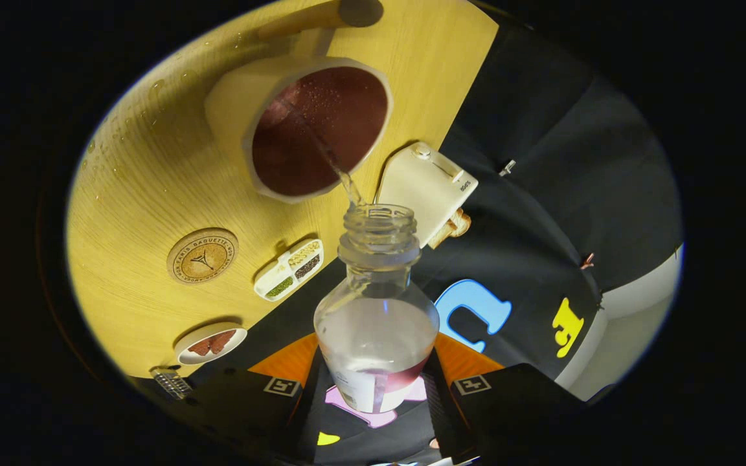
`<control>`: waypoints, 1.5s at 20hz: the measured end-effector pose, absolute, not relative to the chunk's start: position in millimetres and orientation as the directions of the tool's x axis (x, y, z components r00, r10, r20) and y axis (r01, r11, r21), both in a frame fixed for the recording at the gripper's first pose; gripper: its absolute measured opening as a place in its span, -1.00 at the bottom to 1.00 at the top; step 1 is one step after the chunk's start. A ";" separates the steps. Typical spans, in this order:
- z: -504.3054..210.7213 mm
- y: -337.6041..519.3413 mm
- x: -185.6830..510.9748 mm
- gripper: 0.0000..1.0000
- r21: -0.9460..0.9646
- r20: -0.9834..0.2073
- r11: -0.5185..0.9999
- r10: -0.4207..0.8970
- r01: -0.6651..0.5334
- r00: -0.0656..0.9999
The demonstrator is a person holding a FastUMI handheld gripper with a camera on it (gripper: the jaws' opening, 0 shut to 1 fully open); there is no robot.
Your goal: Take the bottle from table, then pour the juice into the cup, finally place the bottle on the coaster
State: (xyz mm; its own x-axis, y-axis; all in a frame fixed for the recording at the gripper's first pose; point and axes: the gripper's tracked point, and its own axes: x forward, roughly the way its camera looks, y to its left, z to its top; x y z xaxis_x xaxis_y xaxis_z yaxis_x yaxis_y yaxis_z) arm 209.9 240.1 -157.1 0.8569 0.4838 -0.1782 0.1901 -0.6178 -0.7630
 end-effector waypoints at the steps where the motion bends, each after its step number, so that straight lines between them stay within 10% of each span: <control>1: -156.8 242.0 209.8 0.41 -0.757 -0.178 -0.623 0.490 0.200 0.854; 30: -147.1 238.2 209.9 0.41 -0.713 -0.165 -0.660 0.488 0.239 0.857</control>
State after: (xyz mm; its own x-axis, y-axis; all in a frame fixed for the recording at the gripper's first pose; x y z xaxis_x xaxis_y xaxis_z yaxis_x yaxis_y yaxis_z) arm 209.9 238.2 -147.1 0.8568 0.4885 -0.1650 0.2387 -0.6595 -0.7128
